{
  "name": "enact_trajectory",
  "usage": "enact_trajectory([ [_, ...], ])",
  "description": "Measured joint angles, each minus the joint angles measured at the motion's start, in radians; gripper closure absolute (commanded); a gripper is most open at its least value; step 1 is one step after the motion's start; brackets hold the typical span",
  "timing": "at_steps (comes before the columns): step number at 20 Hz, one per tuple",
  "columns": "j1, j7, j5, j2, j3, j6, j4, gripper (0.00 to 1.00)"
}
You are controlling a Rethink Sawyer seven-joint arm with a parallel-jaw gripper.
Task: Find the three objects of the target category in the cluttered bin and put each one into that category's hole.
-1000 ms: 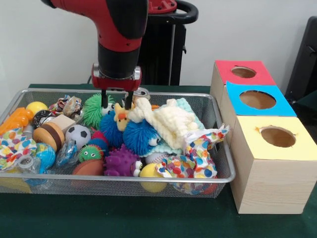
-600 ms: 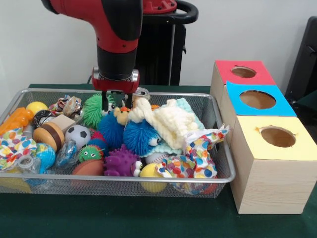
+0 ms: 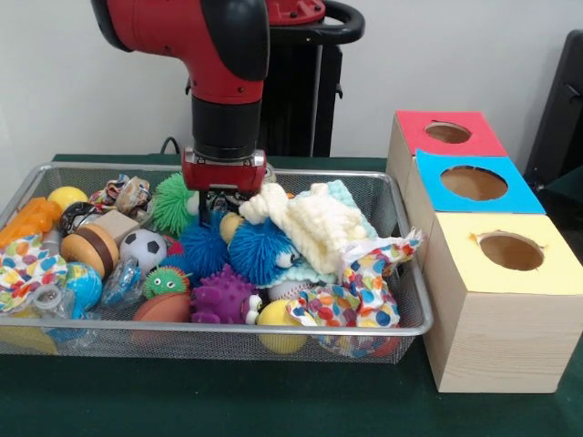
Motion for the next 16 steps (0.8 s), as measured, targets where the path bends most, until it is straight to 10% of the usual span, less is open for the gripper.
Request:
enact_trajectory([
  [4, -0.004, 0.0, -0.023, 0.0, 0.01, -0.009, 0.006, 0.0],
  [5, -0.005, 0.0, -0.034, 0.0, 0.014, -0.008, 0.006, 1.0],
  [16, -0.005, 0.0, -0.085, 0.0, 0.027, -0.019, 0.006, 1.0],
])
